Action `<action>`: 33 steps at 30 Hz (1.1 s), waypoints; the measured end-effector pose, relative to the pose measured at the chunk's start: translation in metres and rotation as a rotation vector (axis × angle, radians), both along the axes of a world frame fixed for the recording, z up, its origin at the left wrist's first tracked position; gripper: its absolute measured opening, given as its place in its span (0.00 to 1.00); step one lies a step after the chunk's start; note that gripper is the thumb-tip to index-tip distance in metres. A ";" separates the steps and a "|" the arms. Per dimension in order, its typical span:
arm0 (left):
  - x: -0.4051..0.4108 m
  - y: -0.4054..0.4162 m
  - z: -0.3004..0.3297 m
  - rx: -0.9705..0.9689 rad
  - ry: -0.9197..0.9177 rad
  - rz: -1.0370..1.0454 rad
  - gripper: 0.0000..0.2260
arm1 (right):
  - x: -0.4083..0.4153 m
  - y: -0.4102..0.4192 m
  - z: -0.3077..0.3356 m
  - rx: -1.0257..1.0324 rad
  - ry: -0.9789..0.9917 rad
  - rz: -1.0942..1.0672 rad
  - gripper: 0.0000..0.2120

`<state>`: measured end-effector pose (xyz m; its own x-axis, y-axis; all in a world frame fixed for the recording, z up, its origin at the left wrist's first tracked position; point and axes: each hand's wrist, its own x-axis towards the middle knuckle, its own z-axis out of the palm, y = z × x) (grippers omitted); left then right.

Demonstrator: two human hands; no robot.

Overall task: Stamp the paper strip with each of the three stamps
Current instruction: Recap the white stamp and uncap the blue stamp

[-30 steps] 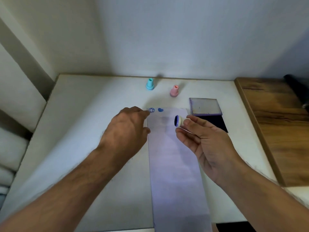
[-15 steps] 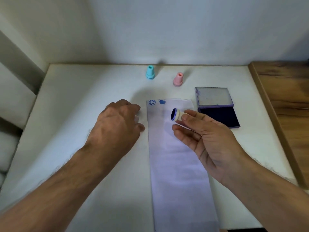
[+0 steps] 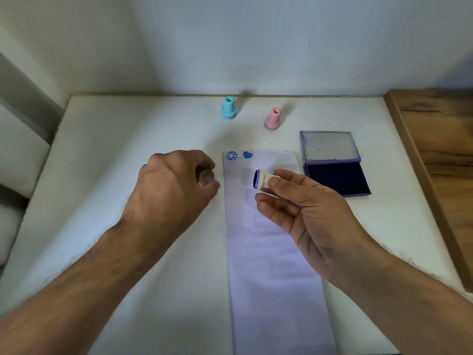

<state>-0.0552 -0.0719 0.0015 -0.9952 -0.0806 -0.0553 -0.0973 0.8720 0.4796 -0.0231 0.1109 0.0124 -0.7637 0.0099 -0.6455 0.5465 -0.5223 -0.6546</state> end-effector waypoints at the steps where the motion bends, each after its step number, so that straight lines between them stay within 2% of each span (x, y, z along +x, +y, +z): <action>1: 0.000 0.002 0.002 0.073 -0.016 0.021 0.08 | -0.001 0.000 0.000 0.001 0.002 -0.002 0.12; 5: -0.001 0.007 0.009 0.380 -0.084 0.070 0.09 | -0.001 0.000 0.001 -0.001 0.006 -0.006 0.10; 10: -0.005 0.007 0.009 0.855 -0.265 0.185 0.04 | -0.001 -0.001 0.002 -0.011 0.026 0.028 0.09; 15: -0.002 0.011 0.008 1.122 -0.375 0.304 0.06 | -0.001 -0.001 0.003 0.044 0.077 0.070 0.10; 22: -0.001 0.014 0.011 1.284 -0.480 0.335 0.08 | 0.000 -0.002 0.002 0.215 0.186 0.145 0.09; 33: 0.001 0.016 0.010 1.278 -0.532 0.262 0.07 | -0.001 -0.002 -0.003 0.425 0.267 0.191 0.09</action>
